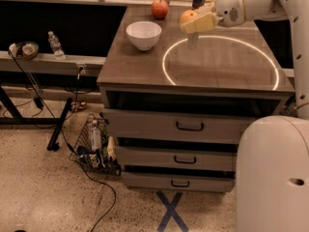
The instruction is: Pick orange
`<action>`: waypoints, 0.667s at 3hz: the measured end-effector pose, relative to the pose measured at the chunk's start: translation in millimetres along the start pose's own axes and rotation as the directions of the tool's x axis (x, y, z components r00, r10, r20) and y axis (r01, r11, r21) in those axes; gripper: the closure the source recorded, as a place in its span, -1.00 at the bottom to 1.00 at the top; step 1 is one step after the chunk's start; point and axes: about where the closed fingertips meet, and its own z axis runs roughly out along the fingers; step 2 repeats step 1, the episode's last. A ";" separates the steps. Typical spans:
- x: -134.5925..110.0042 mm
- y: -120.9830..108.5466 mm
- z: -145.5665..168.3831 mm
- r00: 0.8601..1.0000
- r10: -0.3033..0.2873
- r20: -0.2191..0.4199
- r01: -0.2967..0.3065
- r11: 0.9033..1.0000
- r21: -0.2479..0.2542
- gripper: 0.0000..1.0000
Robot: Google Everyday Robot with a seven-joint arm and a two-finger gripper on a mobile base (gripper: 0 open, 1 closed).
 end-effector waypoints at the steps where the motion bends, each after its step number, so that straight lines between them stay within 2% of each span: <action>1: 1.6 -0.6 1.1 1.000 0.002 -0.002 -0.002 1.000 0.000 1.00; 2: 1.6 -0.6 1.1 1.000 0.002 -0.002 -0.002 1.000 0.000 1.00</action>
Offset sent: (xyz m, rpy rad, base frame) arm 0.0000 0.0000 0.0000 0.0000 0.0000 0.0000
